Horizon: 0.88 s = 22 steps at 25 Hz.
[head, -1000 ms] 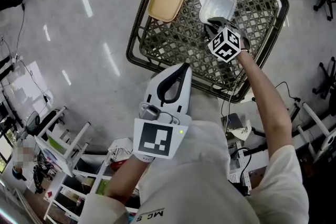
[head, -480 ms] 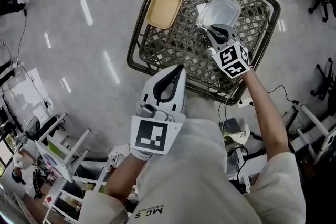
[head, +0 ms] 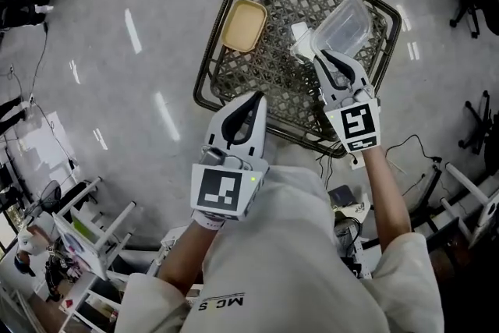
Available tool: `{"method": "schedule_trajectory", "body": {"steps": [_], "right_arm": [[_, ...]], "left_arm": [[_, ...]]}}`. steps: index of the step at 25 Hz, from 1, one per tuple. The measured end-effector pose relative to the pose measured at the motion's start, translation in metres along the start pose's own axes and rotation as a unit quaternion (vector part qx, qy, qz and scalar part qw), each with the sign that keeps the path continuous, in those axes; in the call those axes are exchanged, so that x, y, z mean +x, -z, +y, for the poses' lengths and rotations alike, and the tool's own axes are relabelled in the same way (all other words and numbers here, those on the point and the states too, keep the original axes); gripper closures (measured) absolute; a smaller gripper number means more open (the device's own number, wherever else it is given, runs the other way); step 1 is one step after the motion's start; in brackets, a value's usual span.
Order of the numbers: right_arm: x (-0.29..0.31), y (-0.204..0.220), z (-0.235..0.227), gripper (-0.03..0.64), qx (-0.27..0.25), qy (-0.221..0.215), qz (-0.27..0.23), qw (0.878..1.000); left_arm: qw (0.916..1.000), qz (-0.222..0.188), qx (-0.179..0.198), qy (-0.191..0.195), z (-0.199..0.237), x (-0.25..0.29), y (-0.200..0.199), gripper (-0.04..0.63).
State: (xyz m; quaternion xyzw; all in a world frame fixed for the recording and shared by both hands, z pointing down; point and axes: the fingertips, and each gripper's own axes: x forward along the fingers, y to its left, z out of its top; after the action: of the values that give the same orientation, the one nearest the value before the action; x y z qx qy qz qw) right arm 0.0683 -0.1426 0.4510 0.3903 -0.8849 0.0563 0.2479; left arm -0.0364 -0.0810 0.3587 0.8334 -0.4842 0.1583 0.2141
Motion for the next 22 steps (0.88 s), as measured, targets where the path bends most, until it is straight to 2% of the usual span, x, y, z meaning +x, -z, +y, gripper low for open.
{"method": "schedule_trajectory", "body": {"steps": [6, 10, 13, 22], "right_arm": [[-0.051, -0.081, 0.001, 0.55, -0.004, 0.036, -0.085, 0.996], [-0.081, -0.118, -0.002, 0.55, 0.029, 0.059, -0.134, 0.989], [-0.104, -0.134, -0.006, 0.549, 0.054, 0.079, -0.149, 0.984], [-0.157, -0.148, -0.01, 0.549, 0.075, 0.135, -0.182, 0.971]], "left_arm": [[0.9998, -0.014, 0.011, 0.002, -0.001, -0.014, -0.005, 0.571], [0.9992, -0.037, 0.011, -0.004, -0.002, -0.019, -0.022, 0.571], [0.9983, -0.056, 0.012, -0.006, -0.005, -0.022, -0.039, 0.571], [0.995, -0.098, 0.014, 0.002, -0.011, -0.029, -0.072, 0.571]]}}
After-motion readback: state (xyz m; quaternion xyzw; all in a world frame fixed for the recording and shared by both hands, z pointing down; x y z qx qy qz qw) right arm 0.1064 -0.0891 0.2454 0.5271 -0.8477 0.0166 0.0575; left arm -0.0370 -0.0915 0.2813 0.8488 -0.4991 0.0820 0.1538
